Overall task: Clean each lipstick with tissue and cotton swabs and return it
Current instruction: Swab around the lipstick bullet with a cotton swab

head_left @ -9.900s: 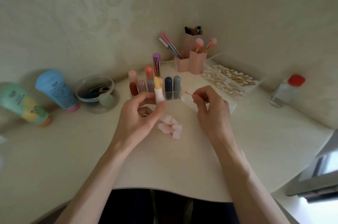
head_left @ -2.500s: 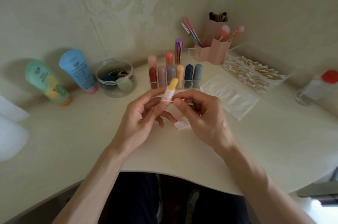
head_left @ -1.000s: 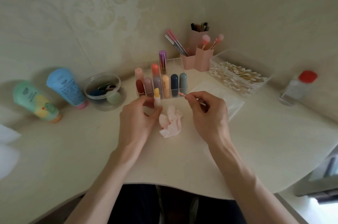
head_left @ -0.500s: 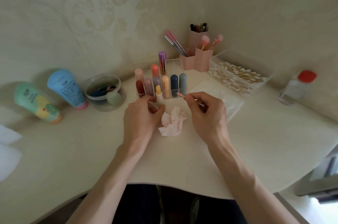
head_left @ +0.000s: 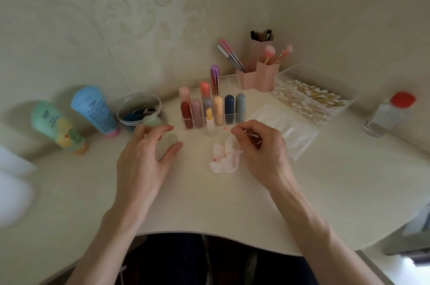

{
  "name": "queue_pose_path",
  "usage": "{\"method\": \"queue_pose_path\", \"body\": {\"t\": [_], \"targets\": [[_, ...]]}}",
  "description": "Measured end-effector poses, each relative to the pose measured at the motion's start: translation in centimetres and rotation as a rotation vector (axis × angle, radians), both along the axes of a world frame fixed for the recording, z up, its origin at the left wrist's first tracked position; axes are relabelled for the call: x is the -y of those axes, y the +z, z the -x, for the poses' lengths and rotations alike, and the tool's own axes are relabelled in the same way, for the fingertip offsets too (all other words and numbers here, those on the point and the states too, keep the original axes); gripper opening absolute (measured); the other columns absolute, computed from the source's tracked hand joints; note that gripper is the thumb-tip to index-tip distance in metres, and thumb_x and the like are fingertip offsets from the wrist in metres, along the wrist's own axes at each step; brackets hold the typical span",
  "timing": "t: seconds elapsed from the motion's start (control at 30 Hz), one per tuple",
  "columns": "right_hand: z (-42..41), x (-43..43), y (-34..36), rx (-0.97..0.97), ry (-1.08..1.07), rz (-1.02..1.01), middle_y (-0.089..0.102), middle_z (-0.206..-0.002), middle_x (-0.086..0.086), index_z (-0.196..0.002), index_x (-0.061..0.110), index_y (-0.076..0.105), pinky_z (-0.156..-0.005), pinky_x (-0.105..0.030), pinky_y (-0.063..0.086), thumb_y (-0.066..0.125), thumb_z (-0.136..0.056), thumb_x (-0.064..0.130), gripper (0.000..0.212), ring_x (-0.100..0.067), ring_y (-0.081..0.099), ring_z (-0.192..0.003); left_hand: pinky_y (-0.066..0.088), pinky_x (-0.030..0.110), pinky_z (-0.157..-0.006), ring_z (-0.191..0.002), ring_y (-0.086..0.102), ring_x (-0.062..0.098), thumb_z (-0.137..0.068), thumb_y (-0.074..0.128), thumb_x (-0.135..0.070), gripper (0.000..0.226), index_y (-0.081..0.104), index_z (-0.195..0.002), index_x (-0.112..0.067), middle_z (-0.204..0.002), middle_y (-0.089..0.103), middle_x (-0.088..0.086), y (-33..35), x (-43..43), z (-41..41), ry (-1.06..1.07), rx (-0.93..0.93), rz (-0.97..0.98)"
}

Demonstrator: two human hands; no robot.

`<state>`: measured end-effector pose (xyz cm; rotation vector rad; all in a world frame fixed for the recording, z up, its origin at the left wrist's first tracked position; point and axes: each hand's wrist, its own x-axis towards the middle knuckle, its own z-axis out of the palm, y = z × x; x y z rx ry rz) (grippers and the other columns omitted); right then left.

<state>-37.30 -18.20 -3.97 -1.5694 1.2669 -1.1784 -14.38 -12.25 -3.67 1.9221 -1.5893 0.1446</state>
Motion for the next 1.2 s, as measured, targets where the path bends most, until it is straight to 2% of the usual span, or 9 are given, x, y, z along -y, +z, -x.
{"method": "queue_pose_path", "body": {"t": [0.1,0.17,0.23,0.33,0.47,0.63,0.93,1.07,1.2], "targets": [[0.0,0.0,-0.1,-0.012,0.030,0.001,0.069,-0.076,0.011,-0.095,0.023,0.076,-0.064,-0.012,0.044,0.066,-0.102,0.019,0.013,-0.006,0.060,-0.070,0.054,0.037,-0.069,-0.068,0.059,0.012,-0.092,0.075,-0.036,0.023,0.073,-0.114,-0.028,-0.091,0.065,-0.009,-0.2,0.0,-0.6,-0.033,-0.085,-0.040],[0.0,0.0,-0.2,-0.030,0.054,0.010,0.068,-0.075,0.015,-0.096,0.024,0.077,-0.064,-0.012,0.042,0.065,-0.103,0.018,0.014,-0.005,0.058,-0.069,0.052,0.028,-0.070,-0.068,0.062,0.006,-0.092,0.076,-0.032,0.017,0.073,-0.108,-0.026,-0.087,0.070,-0.011,-0.4,0.2,-0.5,-0.031,-0.202,-0.043],[-0.1,-0.1,-0.2,-0.054,0.071,0.034,0.068,-0.075,0.016,-0.097,0.024,0.078,-0.063,-0.012,0.041,0.065,-0.102,0.016,0.016,-0.005,0.057,-0.067,0.050,0.020,-0.069,-0.068,0.064,0.004,-0.092,0.075,-0.033,0.015,0.073,-0.105,-0.025,-0.089,0.074,-0.011,-0.2,0.3,-0.1,-0.044,-0.430,-0.058],[-0.2,-0.4,-0.1,-0.074,0.079,0.128,0.069,-0.078,0.017,-0.100,0.021,0.079,-0.066,-0.011,0.041,0.065,-0.101,0.007,0.019,-0.006,0.061,-0.073,0.052,0.026,-0.066,-0.064,0.063,0.014,-0.092,0.074,-0.028,0.018,0.072,-0.107,-0.019,-0.097,0.078,-0.003,1.0,-0.2,0.9,-0.181,-0.979,-0.120],[-0.4,-1.0,-0.2,-0.156,0.119,0.295,0.075,-0.090,0.012,-0.108,0.017,0.080,-0.077,-0.007,0.046,0.062,-0.096,-0.009,0.034,0.002,0.069,-0.087,0.033,0.018,-0.045,-0.056,0.055,0.015,-0.084,0.075,-0.027,0.034,0.072,-0.113,-0.011,-0.085,0.076,-0.004,1.5,-0.3,1.6,-0.246,-1.251,-0.167],[-0.8,-1.5,-0.2,-0.204,0.134,0.429,0.078,-0.093,0.009,-0.108,0.013,0.080,-0.078,-0.005,0.046,0.065,-0.095,-0.004,0.026,0.004,0.071,-0.087,0.030,0.019,-0.045,-0.055,0.051,0.014,-0.090,0.070,-0.031,0.029,0.078,-0.118,-0.030,-0.100,0.077,0.006,1.0,-0.5,1.4,-0.329,-1.250,-0.159],[-1.1,-1.6,0.1,-0.237,0.096,0.510,0.074,-0.091,0.008,-0.104,0.012,0.078,-0.072,-0.007,0.039,0.069,-0.099,0.002,0.014,-0.005,0.066,-0.081,0.029,0.019,-0.047,-0.060,0.048,0.017,-0.090,0.069,-0.036,0.027,0.080,-0.112,-0.025,-0.106,0.077,0.011,0.7,-0.7,1.4,-0.338,-1.240,-0.133],[-1.2,-1.6,-0.3,-0.250,0.109,0.561,0.076,-0.094,0.005,-0.106,0.009,0.078,-0.070,-0.019,0.051,0.065,-0.101,0.009,0.014,-0.011,0.070,-0.083,0.033,0.016,-0.049,-0.062,0.049,0.018,-0.091,0.069,-0.035,0.026,0.080,-0.111,-0.024,-0.105,0.077,0.011,0.7,-0.8,1.4,-0.368,-1.224,-0.159],[-1.3,-1.7,-0.4,-0.225,0.125,0.571,0.077,-0.092,0.003,-0.109,0.009,0.080,-0.067,-0.028,0.057,0.053,-0.100,0.020,0.030,-0.005,0.069,-0.077,0.035,0.015,-0.052,-0.062,0.050,0.015,-0.091,0.070,-0.033,0.024,0.081,-0.109,-0.021,-0.101,0.077,0.009,0.7,-0.8,1.5,-0.385,-1.193,-0.183]]}}
